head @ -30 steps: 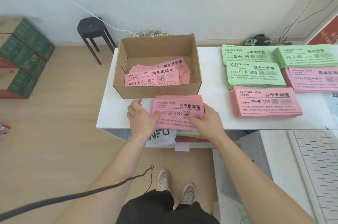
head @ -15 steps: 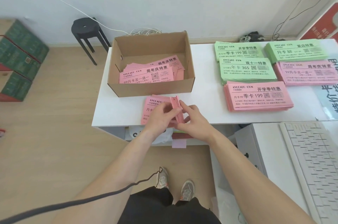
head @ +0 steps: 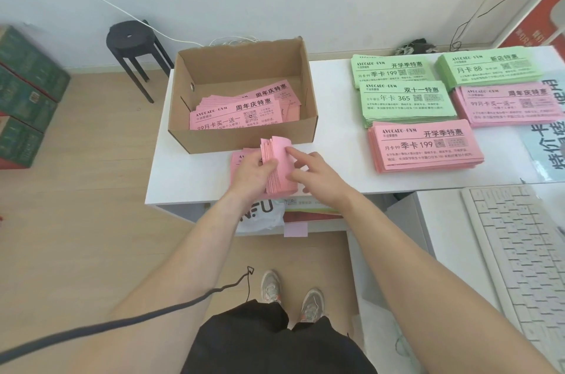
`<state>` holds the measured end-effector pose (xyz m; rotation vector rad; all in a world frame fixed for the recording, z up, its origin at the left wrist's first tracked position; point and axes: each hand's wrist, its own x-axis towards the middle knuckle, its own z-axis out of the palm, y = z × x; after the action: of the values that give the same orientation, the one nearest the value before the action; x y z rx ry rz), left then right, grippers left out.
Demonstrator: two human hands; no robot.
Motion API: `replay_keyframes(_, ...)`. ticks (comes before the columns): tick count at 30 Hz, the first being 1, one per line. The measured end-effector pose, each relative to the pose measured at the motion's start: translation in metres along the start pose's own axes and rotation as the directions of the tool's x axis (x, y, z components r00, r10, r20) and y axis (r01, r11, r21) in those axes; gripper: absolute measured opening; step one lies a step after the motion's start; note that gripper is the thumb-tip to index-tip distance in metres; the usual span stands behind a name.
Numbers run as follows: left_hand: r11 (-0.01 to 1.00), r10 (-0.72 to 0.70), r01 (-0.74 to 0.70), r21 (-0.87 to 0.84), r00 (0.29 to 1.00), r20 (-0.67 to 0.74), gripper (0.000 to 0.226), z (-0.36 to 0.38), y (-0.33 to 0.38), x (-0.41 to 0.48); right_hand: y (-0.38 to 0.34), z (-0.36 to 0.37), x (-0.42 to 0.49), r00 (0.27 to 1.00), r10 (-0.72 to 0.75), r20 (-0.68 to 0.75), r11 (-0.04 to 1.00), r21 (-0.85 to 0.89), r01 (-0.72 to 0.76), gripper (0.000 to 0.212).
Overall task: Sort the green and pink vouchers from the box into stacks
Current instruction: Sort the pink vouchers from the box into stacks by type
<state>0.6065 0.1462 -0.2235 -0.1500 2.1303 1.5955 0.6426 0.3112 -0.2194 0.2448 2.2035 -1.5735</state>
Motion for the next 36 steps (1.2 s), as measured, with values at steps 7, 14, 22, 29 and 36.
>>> replay_keyframes(7,0.991,-0.092,0.093,-0.091,0.996,0.018,0.02,0.002,-0.009,0.024,0.003,-0.015,0.023,0.995,0.096,-0.016,0.973,0.213,-0.09,0.036)
replay_keyframes(14,0.987,-0.103,0.104,-0.123,0.995,0.014,0.022,0.003,-0.011,0.031,0.012,-0.038,0.025,0.966,0.235,-0.106,0.913,0.366,-0.182,0.047)
replay_keyframes(22,0.992,-0.085,0.082,-0.099,0.996,-0.026,0.022,-0.006,-0.015,0.032,0.026,-0.045,0.03,0.932,0.272,-0.242,0.961,0.026,-0.274,0.028)
replay_keyframes(29,0.985,-0.089,0.091,-0.145,0.996,0.018,0.023,-0.007,-0.011,0.028,0.033,-0.048,0.031,0.92,0.288,-0.267,0.952,-0.025,-0.305,0.025)
replay_keyframes(36,0.973,-0.124,0.127,-0.194,0.992,0.028,0.025,-0.004,-0.008,0.027,0.04,-0.05,0.034,0.903,0.331,-0.274,0.938,0.202,-0.282,0.044)
